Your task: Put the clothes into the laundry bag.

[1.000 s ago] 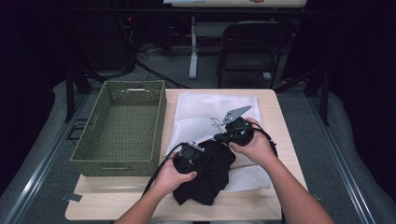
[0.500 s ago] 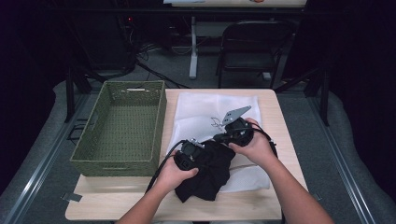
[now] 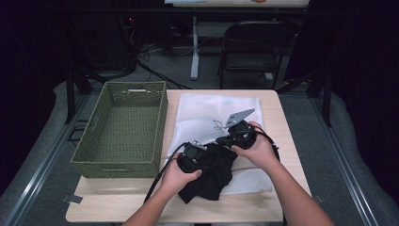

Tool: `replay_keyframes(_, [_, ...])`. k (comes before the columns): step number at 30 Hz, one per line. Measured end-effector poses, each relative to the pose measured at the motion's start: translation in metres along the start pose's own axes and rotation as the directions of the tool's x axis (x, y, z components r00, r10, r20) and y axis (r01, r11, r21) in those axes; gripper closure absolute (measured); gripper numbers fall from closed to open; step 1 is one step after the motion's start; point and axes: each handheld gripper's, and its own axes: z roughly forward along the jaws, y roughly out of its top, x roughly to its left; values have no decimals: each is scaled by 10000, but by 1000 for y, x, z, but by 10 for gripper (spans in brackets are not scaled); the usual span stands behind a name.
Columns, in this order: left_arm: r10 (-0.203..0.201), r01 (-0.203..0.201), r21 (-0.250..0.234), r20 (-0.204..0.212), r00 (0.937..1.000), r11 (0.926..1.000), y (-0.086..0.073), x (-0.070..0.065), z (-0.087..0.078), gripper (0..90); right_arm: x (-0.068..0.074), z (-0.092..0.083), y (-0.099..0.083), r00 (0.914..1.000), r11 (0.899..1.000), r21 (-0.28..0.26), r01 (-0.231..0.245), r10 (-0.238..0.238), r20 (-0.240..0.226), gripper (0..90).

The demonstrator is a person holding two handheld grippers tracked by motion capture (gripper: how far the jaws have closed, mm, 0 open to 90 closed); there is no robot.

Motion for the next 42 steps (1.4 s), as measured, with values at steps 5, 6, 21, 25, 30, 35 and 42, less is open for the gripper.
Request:
replay_keyframes(5, [53,-52,36,-73,10000,10000,0,-1,2,659,0,-1,-2,10000,10000,37,-56,56,0,893])
replay_keyframes(6, [11,-11,10,-96,10000,10000,0,-1,2,655,0,-1,-2,10000,10000,-10,-55,55,-5,893])
replay_keyframes(21, [-190,188,-108,-242,9995,9998,4,-3,5,564,4,2,-17,9996,9991,-334,-279,279,1,893])
replay_keyframes(25, [-190,188,-57,-485,9986,9998,5,-5,4,507,5,2,-19,9995,9989,-357,-300,301,17,893])
replay_keyframes(30, [-252,252,-18,-546,9982,9997,7,-4,4,467,4,3,-20,9996,9991,-343,-259,261,49,893])
replay_keyframes(35, [-234,239,62,-721,9971,9997,8,-5,3,452,5,2,-20,9997,9988,-413,-247,249,54,893])
replay_keyframes(42, [-255,261,112,-508,9984,9996,9,-3,4,390,5,3,-21,9995,9986,-438,-304,308,86,893])
